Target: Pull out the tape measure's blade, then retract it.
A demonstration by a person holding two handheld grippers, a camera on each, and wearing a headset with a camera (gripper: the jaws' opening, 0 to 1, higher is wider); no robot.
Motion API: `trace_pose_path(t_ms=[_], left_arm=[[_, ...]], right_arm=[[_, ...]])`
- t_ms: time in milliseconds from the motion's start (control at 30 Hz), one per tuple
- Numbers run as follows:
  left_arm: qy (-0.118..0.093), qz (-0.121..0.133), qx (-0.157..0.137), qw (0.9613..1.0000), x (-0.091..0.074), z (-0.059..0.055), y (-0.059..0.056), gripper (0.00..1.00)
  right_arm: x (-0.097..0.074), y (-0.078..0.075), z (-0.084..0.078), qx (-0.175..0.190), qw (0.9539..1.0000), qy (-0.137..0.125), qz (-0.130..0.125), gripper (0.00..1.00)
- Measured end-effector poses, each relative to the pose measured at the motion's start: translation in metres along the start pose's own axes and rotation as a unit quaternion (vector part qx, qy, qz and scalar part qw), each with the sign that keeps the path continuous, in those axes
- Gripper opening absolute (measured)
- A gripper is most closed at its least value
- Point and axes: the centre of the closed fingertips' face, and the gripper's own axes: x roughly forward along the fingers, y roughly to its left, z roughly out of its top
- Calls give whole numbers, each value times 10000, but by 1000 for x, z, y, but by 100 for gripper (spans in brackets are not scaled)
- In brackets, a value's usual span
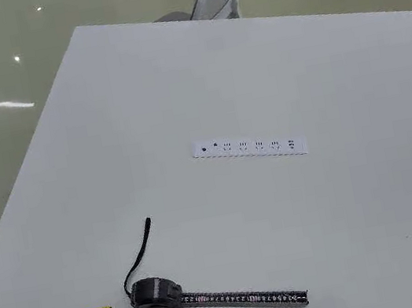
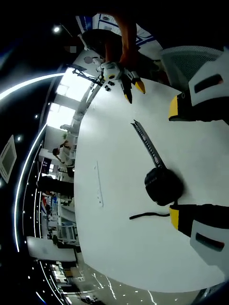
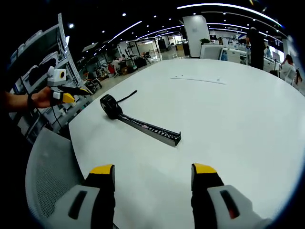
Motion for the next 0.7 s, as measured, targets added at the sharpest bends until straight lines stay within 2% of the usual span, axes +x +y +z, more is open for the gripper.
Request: trace_pose_path(t_ms=[300,700], left_arm=[[-27,16,-44,10000,-1,4,3,68],[69,-1,-27,10000,-1,0,8,68]], right_arm=[[1,-4,-1,-33,10000,70,3,63],[-1,-11,1,-73,9999,87,-19,61]])
